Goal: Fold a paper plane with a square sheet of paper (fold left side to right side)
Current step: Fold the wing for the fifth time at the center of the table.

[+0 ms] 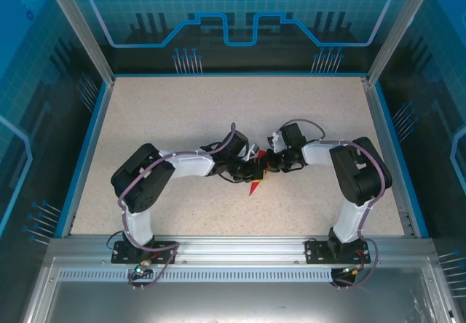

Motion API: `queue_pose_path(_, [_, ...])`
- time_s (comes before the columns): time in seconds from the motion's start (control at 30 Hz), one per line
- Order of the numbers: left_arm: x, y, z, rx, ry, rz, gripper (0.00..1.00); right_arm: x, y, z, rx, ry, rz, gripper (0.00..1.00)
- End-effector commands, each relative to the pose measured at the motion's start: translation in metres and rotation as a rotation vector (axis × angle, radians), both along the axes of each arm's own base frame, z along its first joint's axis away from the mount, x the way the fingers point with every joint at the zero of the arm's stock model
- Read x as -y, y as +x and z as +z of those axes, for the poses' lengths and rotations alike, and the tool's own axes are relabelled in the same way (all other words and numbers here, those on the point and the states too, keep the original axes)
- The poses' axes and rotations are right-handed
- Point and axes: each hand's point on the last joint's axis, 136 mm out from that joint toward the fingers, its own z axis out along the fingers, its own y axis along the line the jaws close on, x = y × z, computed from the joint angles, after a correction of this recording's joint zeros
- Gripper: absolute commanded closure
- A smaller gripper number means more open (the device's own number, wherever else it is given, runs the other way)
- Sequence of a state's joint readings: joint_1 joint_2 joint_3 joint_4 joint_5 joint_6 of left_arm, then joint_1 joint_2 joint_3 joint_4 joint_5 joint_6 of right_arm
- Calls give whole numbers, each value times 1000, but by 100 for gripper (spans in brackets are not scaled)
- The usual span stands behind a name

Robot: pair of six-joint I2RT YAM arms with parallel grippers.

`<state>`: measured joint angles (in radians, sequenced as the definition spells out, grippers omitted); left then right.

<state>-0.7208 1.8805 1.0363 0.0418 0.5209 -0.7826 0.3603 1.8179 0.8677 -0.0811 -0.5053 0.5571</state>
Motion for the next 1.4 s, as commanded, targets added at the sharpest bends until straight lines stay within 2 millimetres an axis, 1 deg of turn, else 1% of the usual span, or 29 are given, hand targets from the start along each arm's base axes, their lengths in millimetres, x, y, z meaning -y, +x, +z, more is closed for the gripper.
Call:
queue_pose_path(0.0, [1,0,-11,-34,14,-19,100,8,-11,-20,-54,-80,5,96])
queue_pose_path(0.17, [2,6,-20,-31,36,-8,100,7,-13,-22,-62,-83,8,96])
queue_pose_path(0.37, [-7,12,-36,-14,96,43,100,8,-15,-23,-66,-94,11,96])
queue_pose_path(0.5, [-14,9,-51,-34,135,60,99,10,-16,-24,-71,-107,11,95])
queue_pose_path(0.6, [-19,5,-58,-52,148,68,99,13,-18,-26,-75,-122,12,95])
queue_pose_path(0.63, [-20,3,-59,-58,151,70,100,11,-11,-21,-59,-122,10,95])
queue_pose_path(0.67, [-22,0,-60,-64,153,72,99,11,-10,-20,-57,-129,9,95])
queue_pose_path(0.8, [-32,-10,-64,-81,171,76,99,16,-11,-24,-74,-162,5,95])
queue_pose_path(0.97, [-45,-23,-66,-106,185,87,99,17,-11,-25,-80,-165,6,95])
queue_pose_path(1.1, [-53,-33,-68,-120,188,96,100,15,-8,-23,-64,-110,-6,95])
queue_pose_path(1.17, [-58,-38,-70,-132,190,104,100,15,-3,-20,-50,-79,-16,95])
queue_pose_path(1.23, [-61,-43,-73,-143,188,109,100,17,-10,-24,-60,-73,-12,95])
queue_pose_path(1.37, [-66,-47,-71,-146,169,122,100,14,-5,-16,-29,-38,-1,95])
